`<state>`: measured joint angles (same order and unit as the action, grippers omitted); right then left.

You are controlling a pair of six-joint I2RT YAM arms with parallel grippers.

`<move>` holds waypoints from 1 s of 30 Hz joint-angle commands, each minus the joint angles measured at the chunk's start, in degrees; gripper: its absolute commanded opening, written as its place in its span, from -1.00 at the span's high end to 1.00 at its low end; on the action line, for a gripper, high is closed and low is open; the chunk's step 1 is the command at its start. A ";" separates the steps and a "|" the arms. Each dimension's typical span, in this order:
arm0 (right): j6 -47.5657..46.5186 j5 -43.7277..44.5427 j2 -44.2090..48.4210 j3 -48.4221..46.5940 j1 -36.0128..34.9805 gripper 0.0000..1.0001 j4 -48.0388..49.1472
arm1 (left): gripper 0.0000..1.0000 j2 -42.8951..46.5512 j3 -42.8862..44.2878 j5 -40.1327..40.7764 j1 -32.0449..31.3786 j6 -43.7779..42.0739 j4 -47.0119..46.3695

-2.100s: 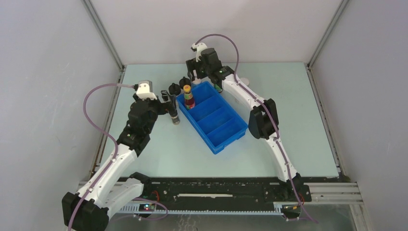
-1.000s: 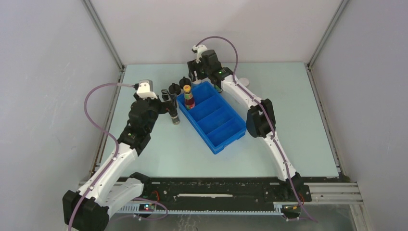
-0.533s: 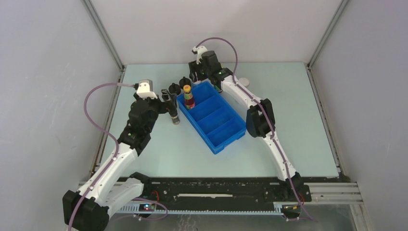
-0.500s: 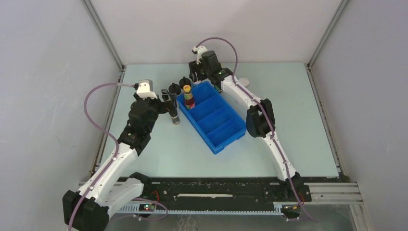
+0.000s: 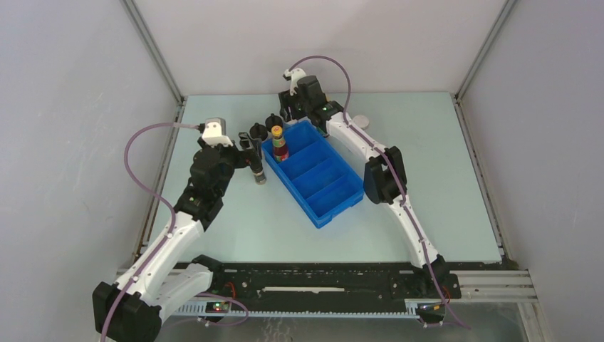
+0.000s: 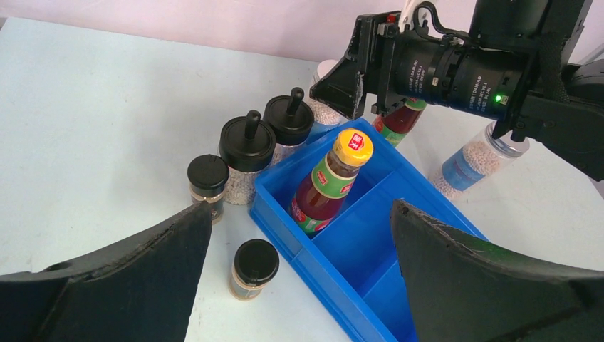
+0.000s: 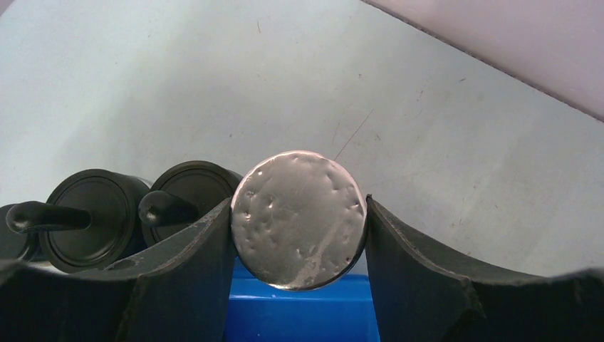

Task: Organize the condiment bottles
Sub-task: Pick up the bottle from the center of the board.

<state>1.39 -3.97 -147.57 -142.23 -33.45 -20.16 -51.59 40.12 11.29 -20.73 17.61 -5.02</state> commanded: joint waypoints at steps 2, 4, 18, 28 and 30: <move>-1.30 2.51 3.27 0.41 -0.51 0.97 3.47 | -1.00 1.78 -1.08 -0.57 -0.27 0.76 -1.66; -1.96 2.90 3.56 0.47 -0.60 1.00 3.63 | -1.00 1.99 -1.31 -0.43 -0.27 0.70 -1.66; -3.65 3.97 7.45 2.58 -0.74 1.00 5.51 | -1.00 2.76 -1.71 0.13 -0.27 0.67 -1.49; -4.19 3.97 10.41 3.10 -0.74 1.00 5.92 | -1.00 3.33 -2.21 0.73 -0.36 0.58 -1.46; -4.27 3.97 10.89 3.02 -0.74 1.00 5.77 | -1.00 3.43 -2.32 0.83 -0.37 0.59 -1.53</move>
<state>-1.48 -0.51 -144.62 -138.10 -34.20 -17.78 -49.25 39.77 11.40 -20.73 17.63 -5.26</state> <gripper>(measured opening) 0.679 0.996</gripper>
